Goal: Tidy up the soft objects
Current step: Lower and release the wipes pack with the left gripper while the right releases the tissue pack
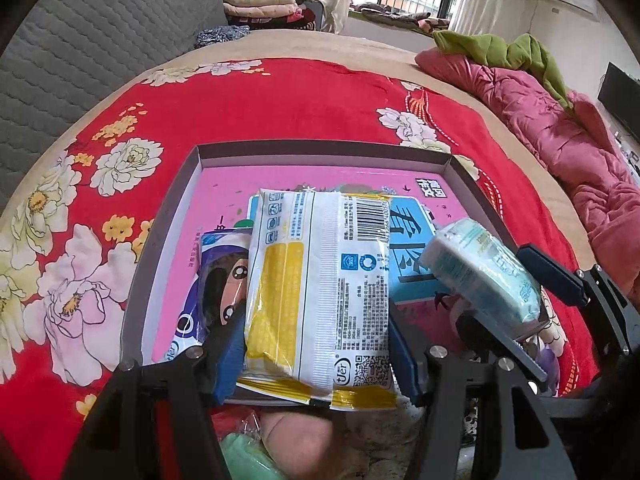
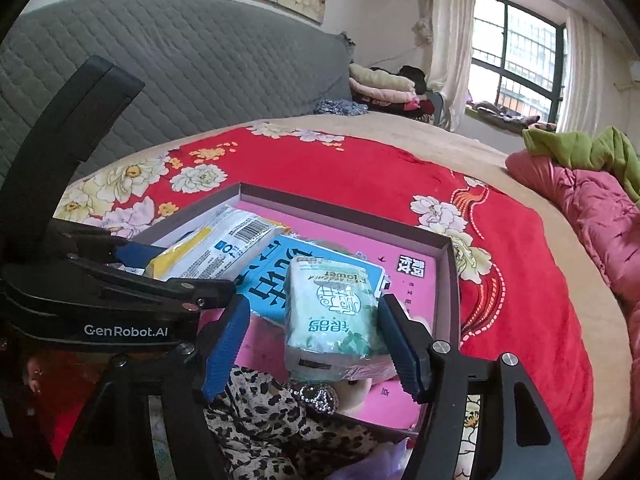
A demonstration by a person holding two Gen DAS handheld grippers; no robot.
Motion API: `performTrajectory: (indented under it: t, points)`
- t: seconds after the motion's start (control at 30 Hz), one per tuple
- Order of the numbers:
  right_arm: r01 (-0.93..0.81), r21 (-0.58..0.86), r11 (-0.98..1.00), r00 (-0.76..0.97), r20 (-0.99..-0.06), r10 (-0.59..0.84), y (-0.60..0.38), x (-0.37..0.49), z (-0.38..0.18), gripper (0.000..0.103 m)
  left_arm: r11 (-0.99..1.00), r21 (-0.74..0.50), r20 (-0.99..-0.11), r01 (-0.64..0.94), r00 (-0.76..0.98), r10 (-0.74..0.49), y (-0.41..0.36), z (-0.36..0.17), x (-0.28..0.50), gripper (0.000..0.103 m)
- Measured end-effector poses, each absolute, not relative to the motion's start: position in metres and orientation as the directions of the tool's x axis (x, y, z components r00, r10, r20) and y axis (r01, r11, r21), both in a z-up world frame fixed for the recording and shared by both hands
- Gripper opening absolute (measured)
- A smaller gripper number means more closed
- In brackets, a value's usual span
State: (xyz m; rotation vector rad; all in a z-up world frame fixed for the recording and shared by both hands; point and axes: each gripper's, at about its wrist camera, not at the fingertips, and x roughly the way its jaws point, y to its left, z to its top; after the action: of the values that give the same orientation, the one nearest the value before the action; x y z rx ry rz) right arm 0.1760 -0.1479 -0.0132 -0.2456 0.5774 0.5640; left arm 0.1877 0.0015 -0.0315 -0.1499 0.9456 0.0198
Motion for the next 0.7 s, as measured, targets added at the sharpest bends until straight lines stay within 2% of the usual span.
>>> performTrajectory:
  t: [0.3,0.5,0.7]
  points:
    - [-0.559,-0.072,0.826,0.711,-0.554,0.433,-0.151,0.173,-0.010,0.069,0.991,-0.098,-0.826,-0.094,0.563,-0.028,0.003,-0.035,0.194,0.063]
    - [-0.507,-0.119,0.854,0.742,-0.565,0.362,-0.154,0.178,-0.014,0.069,0.994,-0.073,-0.837,-0.087,0.548,-0.013,-0.002,-0.038,0.202,0.063]
    - [-0.489,-0.085,0.868,0.743,-0.561,0.364,-0.160,0.180,-0.014,0.069,0.995,-0.065,-0.843,-0.071,0.537,-0.016,-0.008,-0.042,0.206,0.063]
